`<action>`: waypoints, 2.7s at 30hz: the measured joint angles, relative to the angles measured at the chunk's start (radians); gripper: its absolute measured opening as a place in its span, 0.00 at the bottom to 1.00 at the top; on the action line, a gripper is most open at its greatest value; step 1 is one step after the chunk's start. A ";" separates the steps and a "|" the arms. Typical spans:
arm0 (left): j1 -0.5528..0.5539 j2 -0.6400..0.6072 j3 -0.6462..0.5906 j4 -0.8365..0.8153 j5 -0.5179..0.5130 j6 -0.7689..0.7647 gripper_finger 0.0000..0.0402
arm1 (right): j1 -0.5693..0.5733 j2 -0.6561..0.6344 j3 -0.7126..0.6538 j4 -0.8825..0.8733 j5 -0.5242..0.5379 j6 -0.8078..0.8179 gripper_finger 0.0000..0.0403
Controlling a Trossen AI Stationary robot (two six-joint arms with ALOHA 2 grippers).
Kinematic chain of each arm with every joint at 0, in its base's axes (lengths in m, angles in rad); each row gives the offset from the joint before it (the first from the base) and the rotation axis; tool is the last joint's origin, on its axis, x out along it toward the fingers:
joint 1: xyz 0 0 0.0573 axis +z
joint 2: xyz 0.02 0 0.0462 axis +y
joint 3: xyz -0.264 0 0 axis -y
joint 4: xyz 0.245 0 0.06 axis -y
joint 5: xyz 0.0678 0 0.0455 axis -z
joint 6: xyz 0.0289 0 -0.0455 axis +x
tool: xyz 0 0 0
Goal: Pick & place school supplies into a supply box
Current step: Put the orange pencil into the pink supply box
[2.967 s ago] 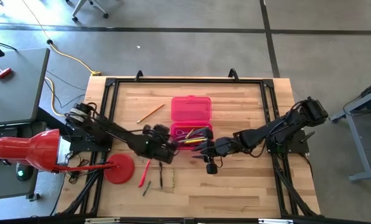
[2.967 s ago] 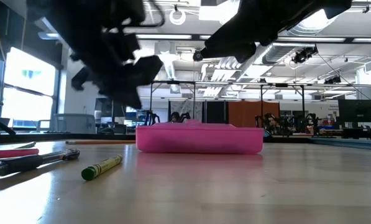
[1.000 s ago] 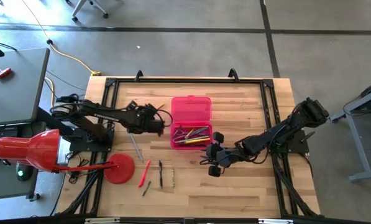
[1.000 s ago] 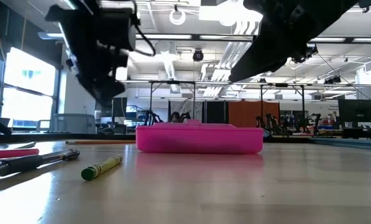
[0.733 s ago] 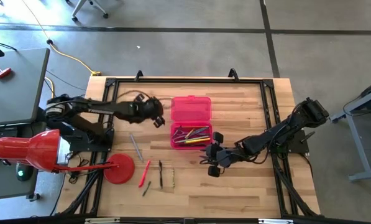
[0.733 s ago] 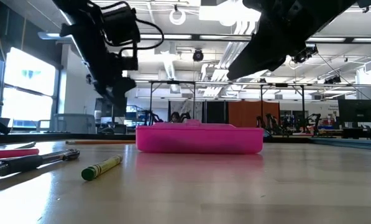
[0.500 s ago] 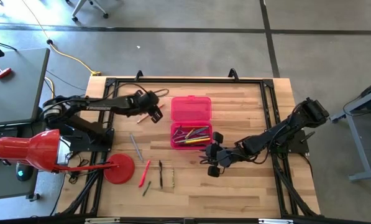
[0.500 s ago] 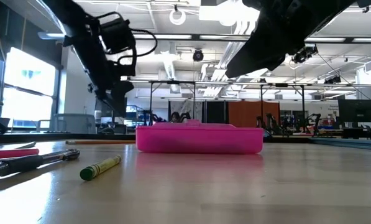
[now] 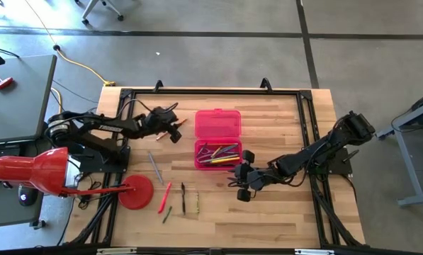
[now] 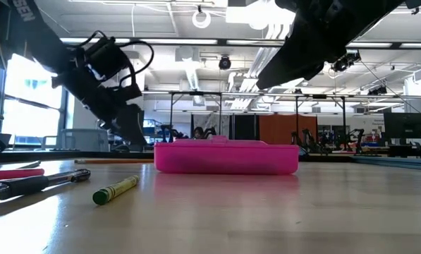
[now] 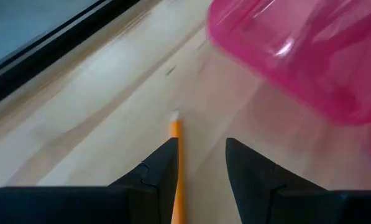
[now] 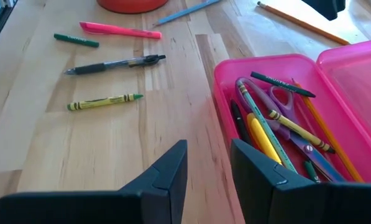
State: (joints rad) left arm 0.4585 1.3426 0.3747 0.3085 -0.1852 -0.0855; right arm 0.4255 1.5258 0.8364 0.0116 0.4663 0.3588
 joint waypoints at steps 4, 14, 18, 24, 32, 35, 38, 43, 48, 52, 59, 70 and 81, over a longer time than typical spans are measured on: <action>0.055 0.007 -0.027 0.025 0.032 0.052 0.41 | 0.000 0.000 0.000 0.001 0.000 0.002 0.25; 0.130 0.073 -0.078 0.208 0.204 0.069 0.41 | 0.000 0.000 0.000 0.012 0.002 0.002 0.25; 0.131 0.121 -0.078 0.223 0.187 0.081 0.41 | 0.000 0.000 0.000 0.013 0.003 0.001 0.25; 0.131 0.197 -0.078 0.295 0.125 0.074 0.41 | 0.000 0.000 0.000 0.013 0.003 0.000 0.25; 0.131 0.300 -0.077 0.401 0.123 0.071 0.41 | 0.000 0.000 0.000 0.013 0.003 0.000 0.25; 0.131 0.354 -0.074 0.440 0.122 0.060 0.41 | 0.000 0.000 0.000 0.013 0.003 0.000 0.25; 0.130 0.415 -0.074 0.521 0.111 0.051 0.41 | 0.000 0.000 0.000 0.013 0.003 0.000 0.25; 0.101 0.454 -0.074 0.573 0.034 0.027 0.40 | 0.000 0.000 0.000 0.014 0.002 0.005 0.25; 0.101 0.468 -0.079 0.609 0.018 -0.016 0.35 | 0.000 0.000 0.000 0.014 0.001 0.006 0.25; 0.102 0.470 -0.086 0.629 0.012 -0.029 0.30 | 0.000 0.000 0.000 0.015 0.001 0.007 0.25; 0.096 0.469 -0.084 0.595 0.000 -0.047 0.25 | 0.000 0.000 0.000 0.015 -0.001 0.007 0.25; 0.085 0.486 -0.085 0.609 -0.003 -0.116 0.06 | 0.000 0.000 0.000 0.015 -0.001 0.002 0.25; 0.084 0.493 -0.092 0.687 0.034 -0.210 0.06 | 0.000 0.000 0.000 0.015 -0.001 0.006 0.25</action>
State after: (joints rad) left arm 0.5421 1.8355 0.2829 0.9950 -0.1513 -0.2955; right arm 0.4259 1.5258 0.8364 0.0269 0.4648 0.3649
